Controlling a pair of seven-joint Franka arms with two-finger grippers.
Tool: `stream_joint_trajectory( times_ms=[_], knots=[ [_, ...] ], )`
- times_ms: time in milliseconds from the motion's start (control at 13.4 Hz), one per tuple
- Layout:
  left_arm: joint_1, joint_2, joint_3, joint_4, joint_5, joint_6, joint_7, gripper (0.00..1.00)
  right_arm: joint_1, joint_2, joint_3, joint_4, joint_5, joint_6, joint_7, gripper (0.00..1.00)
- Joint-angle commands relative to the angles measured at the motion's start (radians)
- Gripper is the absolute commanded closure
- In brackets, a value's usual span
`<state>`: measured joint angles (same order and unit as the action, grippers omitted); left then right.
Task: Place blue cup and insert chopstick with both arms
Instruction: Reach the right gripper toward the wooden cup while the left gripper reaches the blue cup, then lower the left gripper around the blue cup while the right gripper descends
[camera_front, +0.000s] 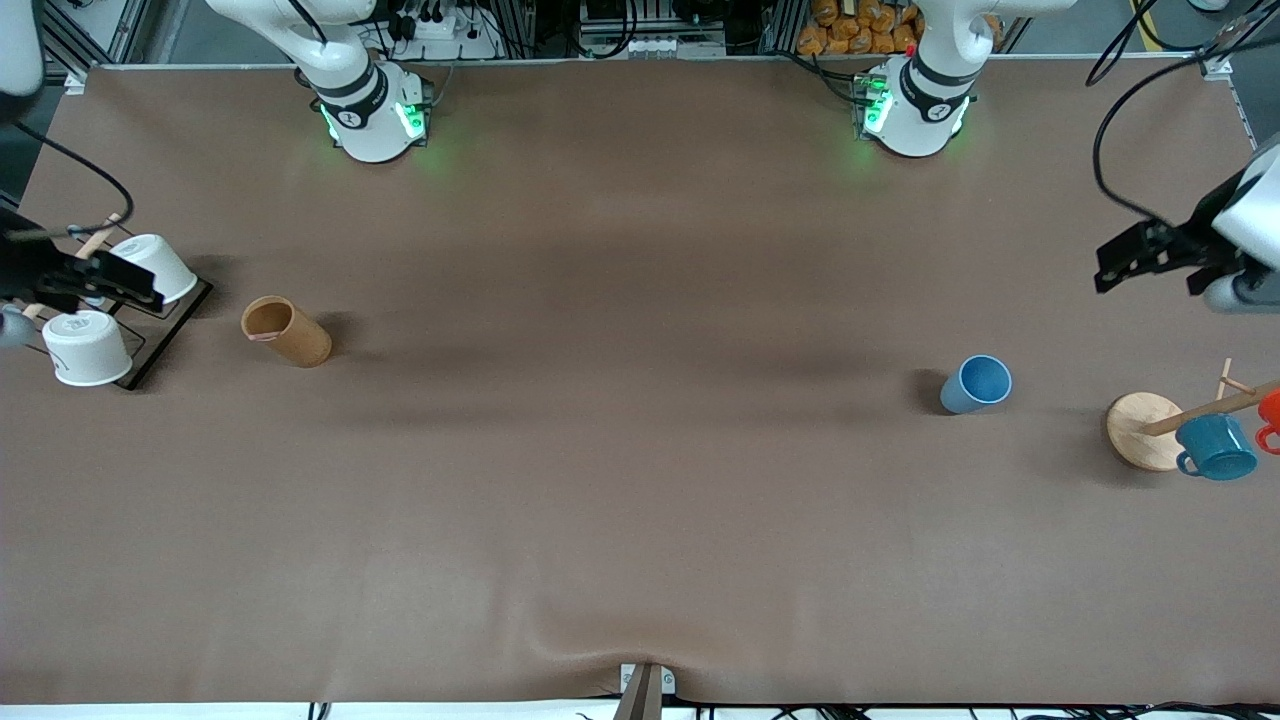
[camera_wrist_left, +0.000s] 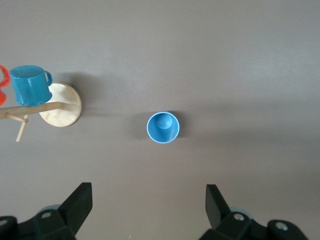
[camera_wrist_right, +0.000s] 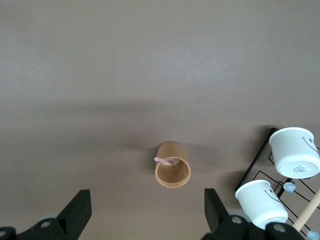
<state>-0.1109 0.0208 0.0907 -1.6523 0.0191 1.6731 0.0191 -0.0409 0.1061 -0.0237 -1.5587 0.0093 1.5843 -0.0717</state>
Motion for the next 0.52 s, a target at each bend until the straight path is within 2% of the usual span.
stream_joint_trajectory(
  times_ms=[0,224,447],
  knots=[
    [0.004,-0.015,-0.002,-0.096,-0.007,0.092,0.004,0.00,0.006,0.006,0.002,-0.043,-0.018,0.038,0.000,0.00],
    [0.005,-0.012,-0.002,-0.228,-0.001,0.267,0.008,0.00,0.045,0.032,0.004,-0.118,-0.121,0.130,0.003,0.00],
    [0.010,0.007,0.000,-0.340,0.005,0.431,0.019,0.00,0.065,0.055,0.004,-0.146,-0.126,0.132,0.044,0.00]
  ],
)
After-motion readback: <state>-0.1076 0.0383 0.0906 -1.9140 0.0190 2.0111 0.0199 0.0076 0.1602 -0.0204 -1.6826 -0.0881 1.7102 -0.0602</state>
